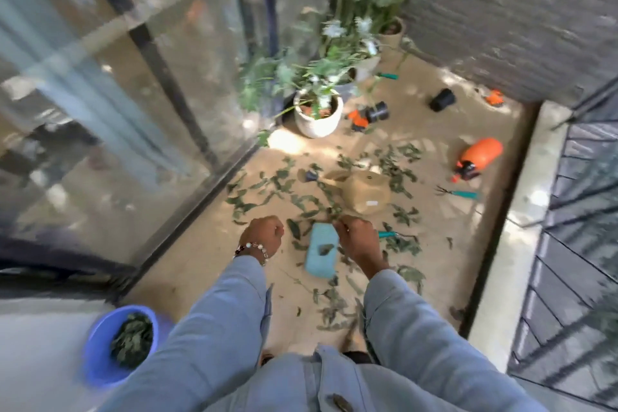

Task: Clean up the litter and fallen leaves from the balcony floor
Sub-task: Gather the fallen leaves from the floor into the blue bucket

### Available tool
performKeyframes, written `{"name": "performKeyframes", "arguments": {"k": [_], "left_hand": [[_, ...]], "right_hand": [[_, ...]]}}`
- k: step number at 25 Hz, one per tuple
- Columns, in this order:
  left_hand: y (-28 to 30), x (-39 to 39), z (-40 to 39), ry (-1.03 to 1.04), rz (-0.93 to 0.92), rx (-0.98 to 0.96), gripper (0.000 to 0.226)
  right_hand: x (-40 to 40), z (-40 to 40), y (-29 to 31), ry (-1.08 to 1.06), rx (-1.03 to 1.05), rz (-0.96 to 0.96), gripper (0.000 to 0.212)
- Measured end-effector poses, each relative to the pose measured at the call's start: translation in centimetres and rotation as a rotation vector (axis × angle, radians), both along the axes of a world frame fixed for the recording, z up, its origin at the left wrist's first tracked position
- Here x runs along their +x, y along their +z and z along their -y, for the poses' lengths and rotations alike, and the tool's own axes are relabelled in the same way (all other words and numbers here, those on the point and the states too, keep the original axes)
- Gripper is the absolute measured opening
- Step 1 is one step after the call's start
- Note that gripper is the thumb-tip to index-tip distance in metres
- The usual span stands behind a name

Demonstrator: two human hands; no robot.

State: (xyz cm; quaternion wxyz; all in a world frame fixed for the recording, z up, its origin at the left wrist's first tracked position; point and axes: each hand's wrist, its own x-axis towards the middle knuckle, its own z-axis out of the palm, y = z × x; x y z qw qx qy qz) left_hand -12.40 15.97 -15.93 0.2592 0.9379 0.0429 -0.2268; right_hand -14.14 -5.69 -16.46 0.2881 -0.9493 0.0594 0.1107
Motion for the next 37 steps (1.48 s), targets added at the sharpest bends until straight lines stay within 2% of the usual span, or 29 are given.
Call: {"name": "performKeyframes", "arguments": {"k": [4,8,10,14,19,24,28,31,37], "left_hand": [[-0.1,2.1,14.0,-0.139,-0.004,0.0,0.022],[-0.5,4.2,26.2,-0.259,0.009,-0.036,0.021],[-0.7,5.5,30.4,-0.301,0.028,-0.028,0.02],[-0.7,8.5,37.3,-0.375,-0.012,-0.013,0.02],[-1.3,13.6,46.0,-0.441,0.025,0.026,0.021],[-1.9,20.4,57.0,-0.496,0.01,0.019,0.022],[-0.8,27.5,64.3,-0.499,0.061,-0.054,0.02],[-1.1,31.3,68.1,-0.449,0.047,-0.033,0.017],[-2.3,41.0,73.6,-0.328,0.041,0.02,0.018]], "right_hand": [[-0.9,14.1,-0.1,-0.179,0.053,0.016,0.048],[-1.0,25.8,0.7,-0.287,0.006,0.02,0.033],[-0.5,29.5,0.7,-0.335,0.003,0.04,0.031],[1.0,34.9,-0.3,-0.418,0.0,0.065,0.042],[3.9,41.7,-0.3,-0.468,-0.004,0.037,0.037],[9.3,51.5,-0.4,-0.52,-0.011,-0.086,0.042],[15.4,59.0,0.8,-0.595,0.021,-0.029,0.039],[19.5,62.9,1.0,-0.604,0.047,-0.066,0.038],[30.9,70.7,0.1,-0.421,0.106,-0.1,0.039]]}}
